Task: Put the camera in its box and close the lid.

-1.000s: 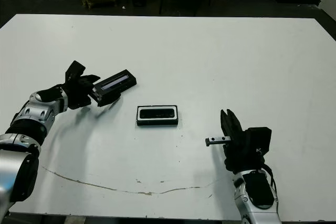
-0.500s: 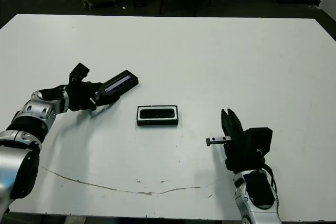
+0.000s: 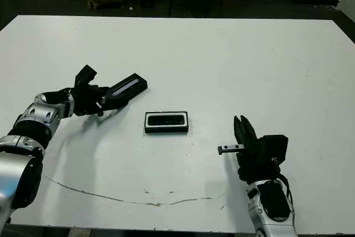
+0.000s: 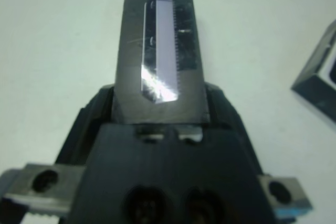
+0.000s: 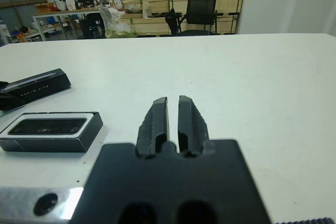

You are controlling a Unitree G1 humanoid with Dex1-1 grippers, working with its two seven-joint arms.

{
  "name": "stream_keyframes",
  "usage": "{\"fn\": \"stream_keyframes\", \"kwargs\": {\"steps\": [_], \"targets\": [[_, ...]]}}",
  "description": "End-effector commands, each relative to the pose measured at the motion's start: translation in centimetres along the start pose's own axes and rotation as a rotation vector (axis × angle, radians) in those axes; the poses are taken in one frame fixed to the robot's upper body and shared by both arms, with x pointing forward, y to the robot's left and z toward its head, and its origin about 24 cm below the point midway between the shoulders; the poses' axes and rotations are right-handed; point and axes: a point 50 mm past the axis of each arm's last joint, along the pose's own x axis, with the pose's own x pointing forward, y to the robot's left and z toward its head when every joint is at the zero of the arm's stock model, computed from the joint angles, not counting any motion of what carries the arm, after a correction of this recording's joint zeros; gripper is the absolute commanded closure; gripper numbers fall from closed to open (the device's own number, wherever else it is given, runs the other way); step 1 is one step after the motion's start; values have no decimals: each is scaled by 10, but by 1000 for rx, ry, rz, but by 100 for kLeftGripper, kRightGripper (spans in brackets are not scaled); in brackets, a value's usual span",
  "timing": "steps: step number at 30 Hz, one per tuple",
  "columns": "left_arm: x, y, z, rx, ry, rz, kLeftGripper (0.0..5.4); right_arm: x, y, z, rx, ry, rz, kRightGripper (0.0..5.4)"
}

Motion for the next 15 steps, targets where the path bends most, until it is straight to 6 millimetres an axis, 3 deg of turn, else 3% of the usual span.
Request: {"fn": "stream_keyframes", "kwargs": {"steps": [1, 8, 15], "targets": [[-5, -1, 4, 3, -39, -41, 288, -3, -1, -4, -7, 40, -11, 540], [-23, -5, 56, 131, -169, -180, 288, -3, -1, -6, 1, 43, -6, 540], [-38, -18, 99, 346, -173, -332, 288, -3, 0, -8, 6, 45, -4, 540]]}}
